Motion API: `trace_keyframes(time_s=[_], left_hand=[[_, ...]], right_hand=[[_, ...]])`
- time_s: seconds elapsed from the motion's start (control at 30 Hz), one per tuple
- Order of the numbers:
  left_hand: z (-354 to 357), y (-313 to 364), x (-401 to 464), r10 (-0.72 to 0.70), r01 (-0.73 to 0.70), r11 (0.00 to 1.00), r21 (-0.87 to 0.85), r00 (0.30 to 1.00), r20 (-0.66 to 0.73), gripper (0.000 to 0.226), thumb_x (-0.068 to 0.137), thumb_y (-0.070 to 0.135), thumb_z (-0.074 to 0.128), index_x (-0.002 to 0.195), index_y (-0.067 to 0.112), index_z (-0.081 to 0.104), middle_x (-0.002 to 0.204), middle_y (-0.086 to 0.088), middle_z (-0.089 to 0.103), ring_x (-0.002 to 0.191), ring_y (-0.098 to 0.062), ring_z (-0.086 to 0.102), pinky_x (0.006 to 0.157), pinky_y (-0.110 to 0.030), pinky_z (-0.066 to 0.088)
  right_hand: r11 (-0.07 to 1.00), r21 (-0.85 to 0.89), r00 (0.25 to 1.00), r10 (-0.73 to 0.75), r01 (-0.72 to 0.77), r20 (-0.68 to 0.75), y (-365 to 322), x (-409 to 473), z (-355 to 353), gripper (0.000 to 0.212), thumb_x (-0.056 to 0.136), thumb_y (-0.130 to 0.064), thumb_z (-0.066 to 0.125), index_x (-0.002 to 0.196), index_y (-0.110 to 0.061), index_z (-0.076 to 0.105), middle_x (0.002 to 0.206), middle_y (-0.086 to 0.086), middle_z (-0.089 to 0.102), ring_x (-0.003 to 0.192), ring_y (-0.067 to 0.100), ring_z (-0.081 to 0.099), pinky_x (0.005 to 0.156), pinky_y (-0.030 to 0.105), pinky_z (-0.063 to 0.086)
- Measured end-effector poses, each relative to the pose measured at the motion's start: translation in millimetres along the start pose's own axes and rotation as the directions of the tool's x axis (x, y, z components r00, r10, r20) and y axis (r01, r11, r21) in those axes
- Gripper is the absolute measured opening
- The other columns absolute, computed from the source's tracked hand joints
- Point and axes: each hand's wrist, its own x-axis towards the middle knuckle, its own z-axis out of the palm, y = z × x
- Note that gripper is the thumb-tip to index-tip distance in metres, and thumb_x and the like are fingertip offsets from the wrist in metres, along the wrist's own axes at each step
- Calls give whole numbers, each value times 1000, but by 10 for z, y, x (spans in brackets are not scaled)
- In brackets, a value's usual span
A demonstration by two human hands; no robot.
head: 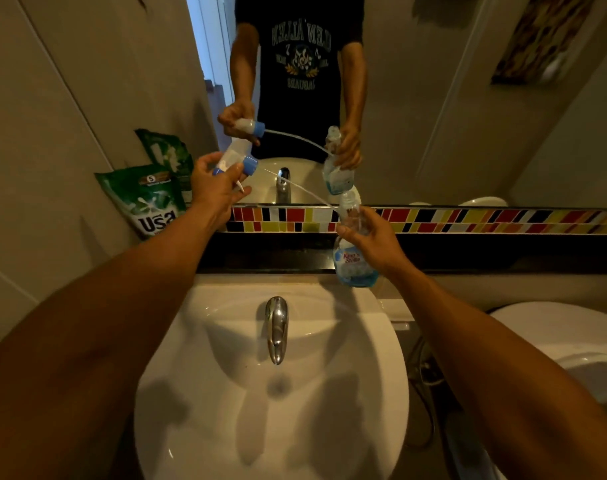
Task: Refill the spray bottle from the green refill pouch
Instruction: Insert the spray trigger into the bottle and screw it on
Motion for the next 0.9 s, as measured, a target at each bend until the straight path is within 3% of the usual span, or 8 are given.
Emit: trace_keyframes(time_s=[0.13,0.33,0.53,0.67,0.77,0.9], left_hand=[[-43,329,-87,28,-28,999,-20,1000,5,42,90,3,71,124,20,54,126,-11,61,108,-27,69,84,-51,61],[-55,715,-201,103,-102,995,-20,994,39,45,91,5,71,130,18,53,116,-6,61,88,-15,70,80,-40,63],[-51,860,-332,123,-122,992,-13,988,95,41,91,5,70,126,19,53,113,-6,61,96,-21,68,89,-48,60],[-53,861,-390,135,-136,991,3,981,137,40,92,4,70,125,18,52,105,-2,63,95,-21,70,86,-44,61],[-55,840,-420,139,-148,988,41,976,166,40,92,2,69,124,19,52,118,-9,62,103,-27,68,82,-42,62],[-32,784,-452,143,-164,984,71,962,234,43,90,2,71,124,21,53,135,-13,54,111,-30,66,80,-40,62]], right_hand=[[999,-35,1000,25,-25,-9,51,-171,-33,55,91,-40,77,140,-27,56,132,-3,67,120,17,64,102,45,55],[998,-47,999,48,-48,-7,-14,-374,-40,55,96,-24,73,147,-20,51,121,-7,57,111,13,57,88,32,48],[994,-101,998,50,-48,22,-52,-420,-10,52,96,-25,72,144,-20,53,131,1,59,113,17,57,89,36,49],[992,-115,998,49,-46,29,-106,-435,20,54,96,-26,72,146,-19,51,126,-4,55,114,17,55,91,38,49],[990,-138,998,49,-43,43,-149,-440,63,59,93,-33,76,146,-25,51,139,1,59,122,24,60,98,46,54],[991,-137,996,23,-12,83,-183,-421,130,61,92,-35,76,147,-25,52,140,4,63,123,25,62,102,52,54]])
